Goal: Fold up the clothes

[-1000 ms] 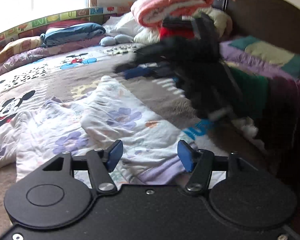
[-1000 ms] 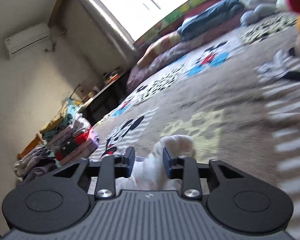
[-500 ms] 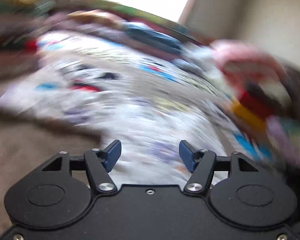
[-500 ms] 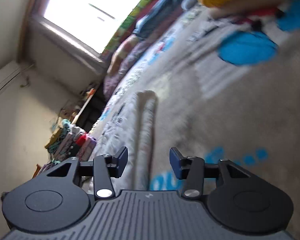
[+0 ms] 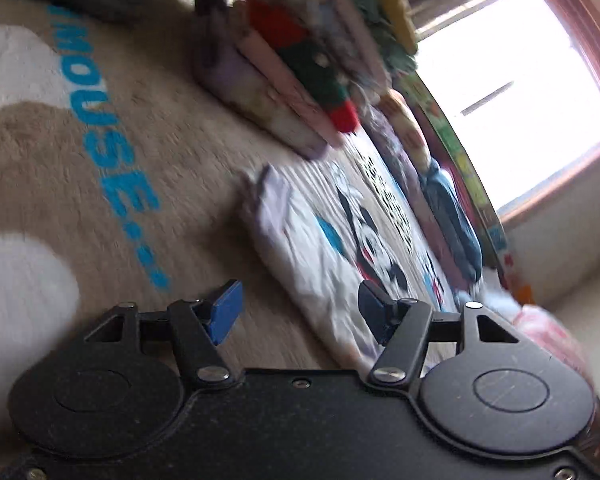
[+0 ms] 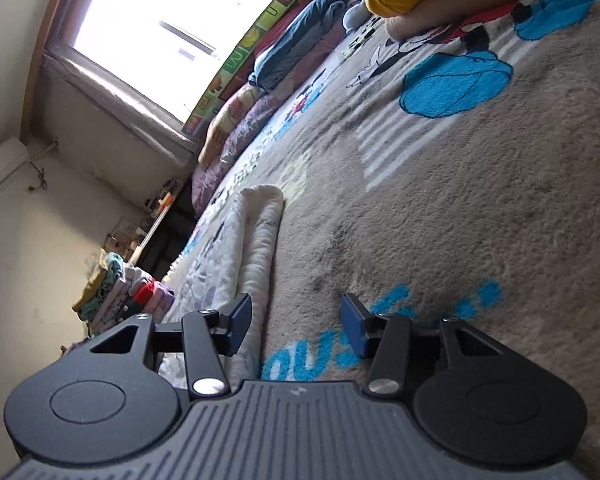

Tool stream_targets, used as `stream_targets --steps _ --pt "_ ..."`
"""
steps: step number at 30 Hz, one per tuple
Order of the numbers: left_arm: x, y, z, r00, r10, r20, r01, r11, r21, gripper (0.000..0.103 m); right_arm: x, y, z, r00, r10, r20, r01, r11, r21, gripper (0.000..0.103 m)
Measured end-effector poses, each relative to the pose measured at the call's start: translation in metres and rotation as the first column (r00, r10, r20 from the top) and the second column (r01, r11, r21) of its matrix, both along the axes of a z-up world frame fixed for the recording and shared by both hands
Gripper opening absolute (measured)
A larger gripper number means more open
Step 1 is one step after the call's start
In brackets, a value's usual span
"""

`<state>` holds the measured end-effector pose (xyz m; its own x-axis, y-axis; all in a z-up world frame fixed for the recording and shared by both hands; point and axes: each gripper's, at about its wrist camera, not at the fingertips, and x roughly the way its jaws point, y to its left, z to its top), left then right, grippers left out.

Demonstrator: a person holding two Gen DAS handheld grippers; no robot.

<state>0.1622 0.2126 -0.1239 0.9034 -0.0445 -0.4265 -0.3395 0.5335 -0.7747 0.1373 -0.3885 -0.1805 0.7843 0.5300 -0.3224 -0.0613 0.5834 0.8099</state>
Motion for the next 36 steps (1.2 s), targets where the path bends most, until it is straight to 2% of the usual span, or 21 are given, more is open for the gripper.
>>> stream_targets --steps 5,9,11,12,13,14,16,19,22,27,32,36 --pt "0.024 0.029 -0.004 1.000 -0.017 0.005 0.017 0.999 -0.035 0.063 0.002 -0.001 -0.002 1.000 0.004 0.031 -0.004 1.000 -0.001 0.048" --pt "0.053 0.035 -0.006 0.994 -0.114 0.001 0.114 0.993 -0.013 0.062 0.003 -0.002 -0.004 0.999 0.006 0.048 -0.006 1.000 -0.001 0.045" --pt "0.060 0.034 -0.005 0.990 -0.140 -0.005 0.140 0.990 0.020 0.052 0.003 -0.004 -0.005 0.999 0.002 0.050 -0.003 1.000 0.011 0.043" --pt "0.059 0.030 -0.004 0.989 -0.148 -0.003 0.148 0.988 0.039 0.042 0.003 -0.005 -0.006 0.999 0.000 0.051 -0.001 1.000 0.017 0.042" --pt "0.059 0.026 -0.004 0.987 -0.160 -0.010 0.161 0.986 0.053 0.024 0.003 -0.005 -0.006 0.999 -0.001 0.053 0.000 1.000 0.021 0.042" --pt "0.056 0.023 -0.004 0.984 -0.177 -0.006 0.177 0.983 0.057 0.013 0.003 -0.006 -0.007 0.999 -0.002 0.055 0.001 1.000 0.023 0.041" --pt "0.049 0.014 0.007 0.977 -0.209 0.043 0.204 0.974 0.102 0.011 0.004 -0.006 -0.008 0.998 -0.001 0.058 0.000 1.000 0.026 0.041" --pt "0.036 -0.012 0.039 0.946 -0.285 0.156 0.244 0.941 0.236 0.011 0.004 -0.006 -0.008 0.998 -0.001 0.062 0.000 1.000 0.029 0.040" --pt "0.024 -0.054 0.072 0.894 -0.388 0.223 0.285 0.877 0.387 0.011 0.003 -0.006 -0.009 0.998 -0.002 0.064 0.000 1.000 0.028 0.040" --pt "0.012 -0.135 0.097 0.806 -0.552 0.216 0.347 0.735 0.583 0.011 0.003 -0.005 -0.009 0.998 -0.002 0.067 0.000 1.000 0.022 0.040" --pt "0.007 -0.203 0.092 0.729 -0.671 0.137 0.403 0.582 0.706 0.011 0.002 -0.006 -0.009 0.997 -0.002 0.071 0.000 1.000 0.028 0.040" --pt "0.021 -0.246 0.080 0.675 -0.735 0.068 0.454 0.485 0.747 0.011 0.002 -0.006 -0.010 0.997 -0.002 0.074 -0.001 0.999 0.035 0.040"
